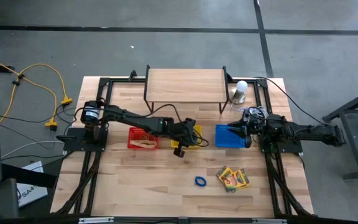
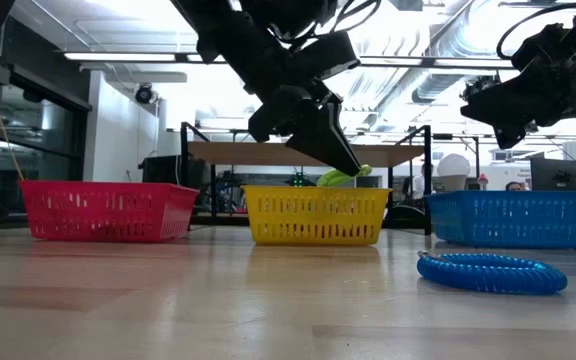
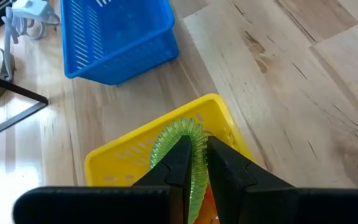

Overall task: Pick & Place Office Desk Supplies
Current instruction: Put the green spring keychain into the yellow bin, then put the blue spring keychain into the yellow bin

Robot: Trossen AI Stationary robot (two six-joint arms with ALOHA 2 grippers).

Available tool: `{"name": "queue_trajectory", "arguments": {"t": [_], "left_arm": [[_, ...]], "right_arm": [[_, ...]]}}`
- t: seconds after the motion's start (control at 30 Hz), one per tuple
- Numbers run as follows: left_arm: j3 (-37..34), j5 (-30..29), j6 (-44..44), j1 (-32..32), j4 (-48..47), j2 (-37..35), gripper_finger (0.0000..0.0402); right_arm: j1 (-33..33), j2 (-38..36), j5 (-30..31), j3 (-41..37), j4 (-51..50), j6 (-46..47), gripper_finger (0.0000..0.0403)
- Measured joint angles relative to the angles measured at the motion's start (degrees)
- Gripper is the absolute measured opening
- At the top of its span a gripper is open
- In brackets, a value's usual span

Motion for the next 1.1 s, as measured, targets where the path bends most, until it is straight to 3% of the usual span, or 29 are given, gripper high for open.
{"name": "queue_trajectory", "arguments": {"t": [0.47, 0.77, 1.1], "left_arm": [[0.09, 1.22, -2.42, 0.42, -2.48, 1.29, 0.0037], [0.09, 2.32, -2.5, 0.76, -2.96, 1.29, 0.0074], [0.09, 2.29, -2.48, 0.76, -2.97, 1.29, 0.0077]], "right_arm": [[-0.02, 0.0, 0.0, 0.01, -0.02, 0.0, 0.0094], [-0.02, 0.0, 0.0, 0.02, 0.0, 0.0, 0.0094], [-0.01, 0.0, -0.01, 0.0, 0.0, 0.0, 0.0094]]}}
